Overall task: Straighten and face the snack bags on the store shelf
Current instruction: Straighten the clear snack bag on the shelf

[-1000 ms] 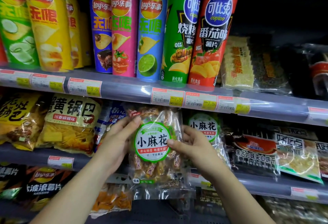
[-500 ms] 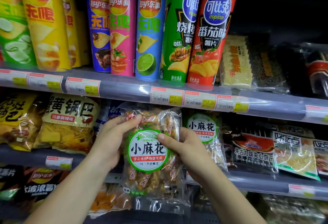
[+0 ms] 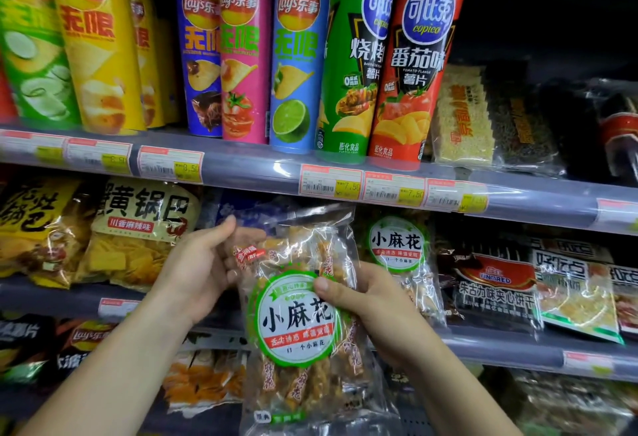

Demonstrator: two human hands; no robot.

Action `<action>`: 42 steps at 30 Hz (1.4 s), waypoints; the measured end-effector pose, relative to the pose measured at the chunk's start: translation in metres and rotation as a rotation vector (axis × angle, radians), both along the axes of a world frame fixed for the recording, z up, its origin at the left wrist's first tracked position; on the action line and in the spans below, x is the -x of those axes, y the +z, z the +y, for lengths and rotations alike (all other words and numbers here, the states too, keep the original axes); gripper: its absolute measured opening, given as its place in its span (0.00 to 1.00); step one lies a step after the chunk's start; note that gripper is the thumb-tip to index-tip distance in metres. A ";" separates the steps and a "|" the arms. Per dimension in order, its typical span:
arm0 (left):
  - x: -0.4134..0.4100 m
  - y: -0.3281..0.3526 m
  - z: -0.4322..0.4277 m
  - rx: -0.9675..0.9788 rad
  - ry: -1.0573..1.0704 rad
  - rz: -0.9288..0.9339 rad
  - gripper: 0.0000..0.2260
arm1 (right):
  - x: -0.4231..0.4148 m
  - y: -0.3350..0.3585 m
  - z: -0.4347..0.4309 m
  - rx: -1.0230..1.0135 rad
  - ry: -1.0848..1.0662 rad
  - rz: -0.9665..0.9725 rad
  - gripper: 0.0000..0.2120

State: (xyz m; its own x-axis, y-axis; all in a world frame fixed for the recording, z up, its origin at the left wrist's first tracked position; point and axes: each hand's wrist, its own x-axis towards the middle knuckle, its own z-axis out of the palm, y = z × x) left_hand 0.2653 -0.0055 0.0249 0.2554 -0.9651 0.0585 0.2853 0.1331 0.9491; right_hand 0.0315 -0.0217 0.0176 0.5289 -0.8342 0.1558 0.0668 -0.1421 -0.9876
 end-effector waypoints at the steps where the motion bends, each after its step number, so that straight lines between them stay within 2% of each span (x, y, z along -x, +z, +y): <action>1: -0.001 0.001 0.001 0.000 -0.014 0.025 0.26 | 0.000 0.000 0.000 0.000 -0.008 -0.005 0.06; 2: -0.005 0.002 0.002 -0.004 -0.024 0.065 0.28 | -0.002 -0.001 0.000 -0.007 -0.013 -0.025 0.03; 4: -0.012 0.002 0.007 -0.021 -0.005 0.087 0.29 | -0.006 0.000 0.000 -0.053 -0.034 -0.093 0.06; 6: -0.018 -0.008 0.017 -0.060 -0.028 -0.006 0.30 | -0.012 0.000 0.000 -0.090 -0.079 -0.131 0.08; 9: -0.018 -0.039 0.035 -0.156 -0.200 -0.226 0.35 | -0.031 0.002 0.003 -0.131 -0.146 -0.161 0.08; 11: -0.019 -0.049 0.046 -0.147 -0.180 -0.311 0.34 | -0.045 0.003 0.006 -0.119 -0.160 -0.139 0.11; 13: -0.020 -0.045 0.050 -0.128 -0.074 -0.320 0.30 | -0.051 0.005 0.011 -0.014 -0.219 -0.005 0.18; 15: -0.016 -0.034 0.049 -0.082 -0.011 -0.308 0.23 | -0.048 0.003 0.015 0.110 -0.320 0.181 0.30; 17: -0.013 -0.024 0.040 -0.040 0.028 -0.280 0.22 | -0.043 -0.001 0.017 0.193 -0.370 0.267 0.36; 21: -0.002 -0.015 0.004 0.006 0.074 -0.335 0.30 | -0.033 0.001 0.008 0.311 -0.478 0.298 0.29; 23: 0.005 -0.016 -0.013 0.037 0.082 -0.391 0.29 | -0.028 0.002 -0.001 0.344 -0.537 0.344 0.25; 25: 0.013 -0.019 -0.027 0.062 0.106 -0.475 0.23 | -0.025 0.003 -0.009 0.397 -0.608 0.413 0.24; 28: 0.020 -0.019 -0.038 0.100 0.210 -0.712 0.17 | -0.023 0.001 -0.018 0.557 -0.720 0.633 0.23; 30: 0.022 -0.016 -0.042 0.125 0.286 -0.873 0.19 | -0.023 0.001 -0.022 0.649 -0.749 0.798 0.22; 34: 0.021 -0.026 -0.055 0.053 0.342 -1.197 0.27 | -0.026 -0.002 -0.031 0.736 -0.790 0.949 0.19; 38: 0.022 -0.028 -0.055 0.016 0.414 -1.359 0.34 | -0.027 -0.008 -0.033 0.794 -0.802 0.966 0.20; 42: 0.023 -0.027 -0.047 0.090 0.526 -1.297 0.39 | -0.023 -0.011 -0.027 0.786 -0.735 0.884 0.19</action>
